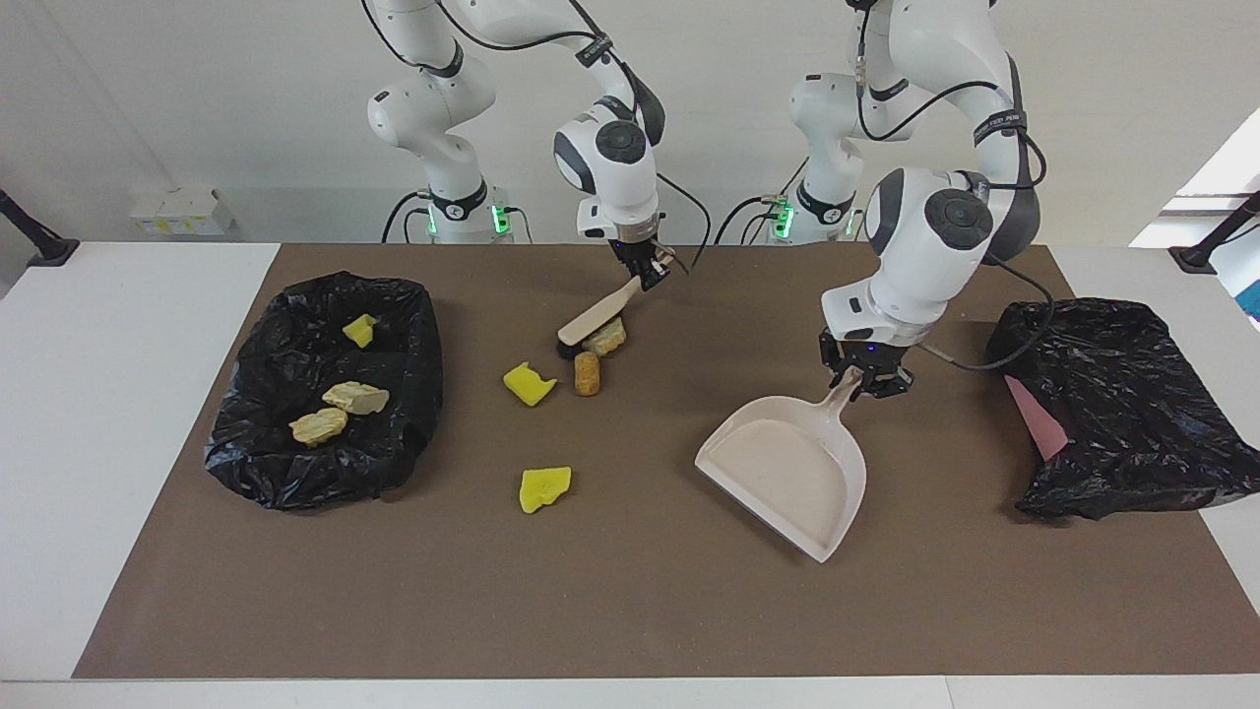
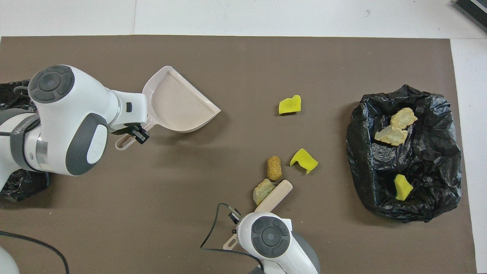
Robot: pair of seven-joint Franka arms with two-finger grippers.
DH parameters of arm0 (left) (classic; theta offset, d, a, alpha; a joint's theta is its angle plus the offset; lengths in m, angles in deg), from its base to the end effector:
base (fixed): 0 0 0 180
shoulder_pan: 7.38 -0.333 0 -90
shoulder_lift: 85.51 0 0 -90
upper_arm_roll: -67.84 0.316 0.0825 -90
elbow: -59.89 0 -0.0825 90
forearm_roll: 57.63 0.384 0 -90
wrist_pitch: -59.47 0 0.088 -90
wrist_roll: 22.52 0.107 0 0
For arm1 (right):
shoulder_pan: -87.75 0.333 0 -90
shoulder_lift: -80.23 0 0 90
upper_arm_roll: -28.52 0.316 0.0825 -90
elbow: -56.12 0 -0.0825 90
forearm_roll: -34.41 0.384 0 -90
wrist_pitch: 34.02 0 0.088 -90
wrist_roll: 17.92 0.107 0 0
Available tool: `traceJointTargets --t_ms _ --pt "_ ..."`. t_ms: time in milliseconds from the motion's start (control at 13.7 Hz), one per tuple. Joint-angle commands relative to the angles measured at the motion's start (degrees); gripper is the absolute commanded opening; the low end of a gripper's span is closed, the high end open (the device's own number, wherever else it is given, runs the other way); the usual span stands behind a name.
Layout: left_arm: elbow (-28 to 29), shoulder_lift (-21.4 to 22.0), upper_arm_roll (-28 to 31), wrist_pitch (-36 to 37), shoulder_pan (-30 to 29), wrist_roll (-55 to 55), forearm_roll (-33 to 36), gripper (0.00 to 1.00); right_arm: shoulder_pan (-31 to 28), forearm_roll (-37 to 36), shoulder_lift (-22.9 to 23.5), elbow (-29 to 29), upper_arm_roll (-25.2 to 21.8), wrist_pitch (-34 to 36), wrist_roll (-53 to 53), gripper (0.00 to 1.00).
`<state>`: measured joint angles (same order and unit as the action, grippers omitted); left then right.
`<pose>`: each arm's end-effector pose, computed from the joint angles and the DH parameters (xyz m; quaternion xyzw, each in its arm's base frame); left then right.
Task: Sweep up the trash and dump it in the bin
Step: 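Sweep chunks with the right gripper's brush while the left gripper positions the dustpan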
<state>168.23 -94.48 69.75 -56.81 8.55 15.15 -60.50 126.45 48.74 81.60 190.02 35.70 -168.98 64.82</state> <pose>0.5773 -0.1478 0.4209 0.9046 -0.4258 -0.0047 0.0212 0.3503 0.3660 0.3251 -0.9132 0.3975 0.0818 0.0363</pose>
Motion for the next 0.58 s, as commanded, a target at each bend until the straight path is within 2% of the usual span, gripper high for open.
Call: traceJointTargets --t_ms 0,291,437,510 --pt "3.89 3.25 -0.50 -0.27 -2.04 13.34 0.23 0.00 -3.45 -0.88 4.68 -5.83 0.47 -0.83 -6.69 0.00" --pt "10.20 7.20 -0.50 -3.07 -2.32 28.21 0.23 0.00 -4.69 -0.88 6.54 -8.48 0.55 -0.83 -16.97 0.00" --pt "13.73 8.87 -0.59 -6.58 -1.00 37.18 0.23 0.00 -6.00 -0.71 7.50 -10.06 0.55 -0.31 -19.62 0.00" --pt "13.92 8.97 -0.59 -5.99 0.57 38.26 0.31 0.00 -6.45 -0.79 7.77 -10.94 0.55 0.48 -21.55 0.00"
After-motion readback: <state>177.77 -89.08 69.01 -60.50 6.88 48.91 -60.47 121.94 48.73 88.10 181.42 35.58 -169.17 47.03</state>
